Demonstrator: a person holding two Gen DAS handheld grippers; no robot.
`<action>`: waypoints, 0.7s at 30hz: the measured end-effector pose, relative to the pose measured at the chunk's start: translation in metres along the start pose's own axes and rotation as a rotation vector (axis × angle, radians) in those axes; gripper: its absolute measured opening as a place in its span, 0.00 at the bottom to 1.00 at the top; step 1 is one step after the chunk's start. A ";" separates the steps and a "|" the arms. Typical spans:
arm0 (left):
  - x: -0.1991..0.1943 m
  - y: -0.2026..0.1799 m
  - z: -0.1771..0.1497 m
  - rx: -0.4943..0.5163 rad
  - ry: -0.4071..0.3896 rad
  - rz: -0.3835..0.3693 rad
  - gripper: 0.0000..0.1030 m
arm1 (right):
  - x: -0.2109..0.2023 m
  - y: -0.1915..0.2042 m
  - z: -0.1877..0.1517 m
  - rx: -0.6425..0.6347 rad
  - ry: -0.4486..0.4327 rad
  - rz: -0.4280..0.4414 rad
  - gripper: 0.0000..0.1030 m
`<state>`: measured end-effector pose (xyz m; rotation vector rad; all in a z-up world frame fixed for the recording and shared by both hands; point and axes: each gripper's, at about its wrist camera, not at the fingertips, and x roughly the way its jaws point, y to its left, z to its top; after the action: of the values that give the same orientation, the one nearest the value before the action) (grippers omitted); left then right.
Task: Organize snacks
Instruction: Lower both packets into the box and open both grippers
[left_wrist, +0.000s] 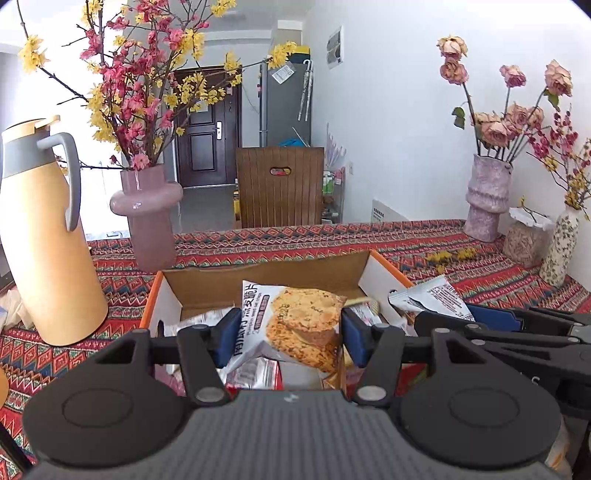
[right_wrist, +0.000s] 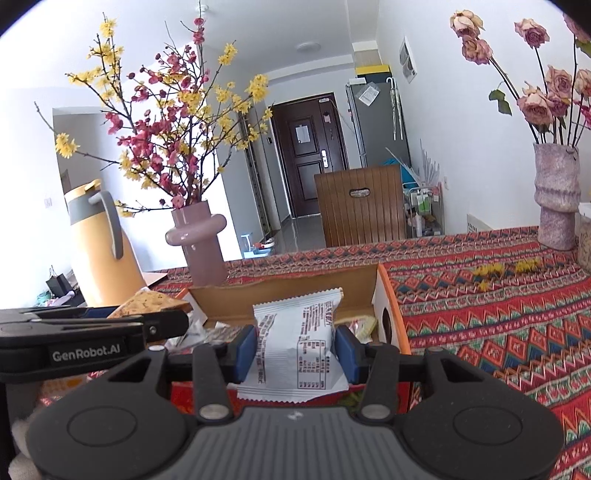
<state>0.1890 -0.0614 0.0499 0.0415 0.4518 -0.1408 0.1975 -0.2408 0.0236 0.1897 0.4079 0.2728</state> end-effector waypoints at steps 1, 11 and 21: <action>0.004 0.000 0.003 -0.002 -0.001 0.009 0.56 | 0.003 0.000 0.003 -0.003 -0.003 -0.002 0.45; 0.055 0.018 0.021 -0.078 0.062 0.094 0.57 | 0.057 -0.006 0.024 -0.021 0.037 -0.034 0.45; 0.066 0.027 0.017 -0.104 0.086 0.145 0.69 | 0.086 -0.014 0.017 -0.007 0.101 -0.079 0.47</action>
<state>0.2588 -0.0440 0.0369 -0.0218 0.5401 0.0275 0.2840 -0.2306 0.0042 0.1530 0.5138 0.2064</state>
